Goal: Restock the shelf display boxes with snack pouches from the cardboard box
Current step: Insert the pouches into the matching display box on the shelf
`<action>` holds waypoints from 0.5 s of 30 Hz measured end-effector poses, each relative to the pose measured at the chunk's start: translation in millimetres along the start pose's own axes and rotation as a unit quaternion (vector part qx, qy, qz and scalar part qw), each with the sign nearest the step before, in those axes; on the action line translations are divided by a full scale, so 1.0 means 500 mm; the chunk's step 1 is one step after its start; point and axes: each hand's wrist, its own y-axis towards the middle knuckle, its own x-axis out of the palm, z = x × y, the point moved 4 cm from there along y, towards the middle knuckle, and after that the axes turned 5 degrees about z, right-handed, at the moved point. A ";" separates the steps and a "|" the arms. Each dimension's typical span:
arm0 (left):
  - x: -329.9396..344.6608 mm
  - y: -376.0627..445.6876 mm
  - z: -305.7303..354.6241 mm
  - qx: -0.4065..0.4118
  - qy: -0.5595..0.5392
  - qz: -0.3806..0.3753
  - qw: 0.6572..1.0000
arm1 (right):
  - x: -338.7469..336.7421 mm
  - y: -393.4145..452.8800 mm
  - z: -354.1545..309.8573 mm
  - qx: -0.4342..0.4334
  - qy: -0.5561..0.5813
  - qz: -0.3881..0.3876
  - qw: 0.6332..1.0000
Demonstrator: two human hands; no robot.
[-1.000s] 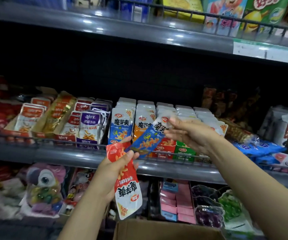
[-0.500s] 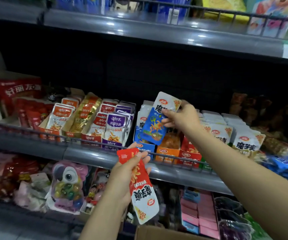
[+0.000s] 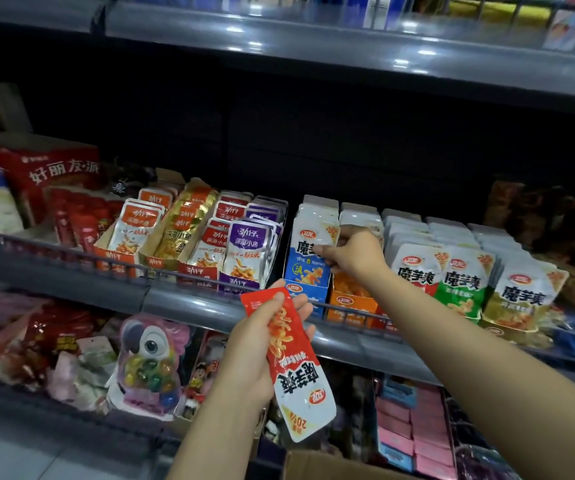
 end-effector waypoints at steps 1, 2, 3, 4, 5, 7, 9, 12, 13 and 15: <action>0.001 -0.001 -0.001 -0.001 -0.001 -0.002 1.000 | -0.003 -0.007 -0.002 -0.009 0.004 0.006 1.000; 0.004 -0.003 -0.001 -0.002 -0.003 -0.005 1.000 | -0.007 -0.018 -0.005 -0.023 0.006 0.021 1.000; 0.007 -0.004 -0.002 -0.003 -0.003 -0.010 1.000 | -0.015 -0.032 -0.007 -0.035 0.008 0.042 0.998; 0.010 -0.005 -0.003 -0.002 0.000 -0.017 1.000 | -0.024 -0.053 -0.009 -0.041 0.013 0.058 0.997; 0.013 -0.006 -0.005 0.000 0.008 -0.023 1.000 | -0.033 -0.076 -0.009 -0.045 0.026 0.064 0.997; 0.021 -0.009 -0.011 0.000 0.018 -0.033 0.999 | -0.048 -0.126 0.000 -0.040 0.060 0.042 0.996; 0.030 -0.012 -0.019 -0.001 0.014 -0.040 0.999 | -0.058 -0.174 0.014 -0.013 0.094 0.005 0.995; 0.046 -0.017 -0.030 0.004 0.036 -0.054 0.998 | -0.068 -0.234 0.037 0.052 0.145 -0.075 0.985; 0.052 -0.017 -0.034 0.014 0.041 -0.059 0.997 | -0.073 -0.253 0.044 0.065 0.136 -0.109 0.982; 0.066 -0.016 -0.043 0.030 0.032 -0.066 0.997 | -0.085 -0.281 0.059 0.078 0.108 -0.173 0.976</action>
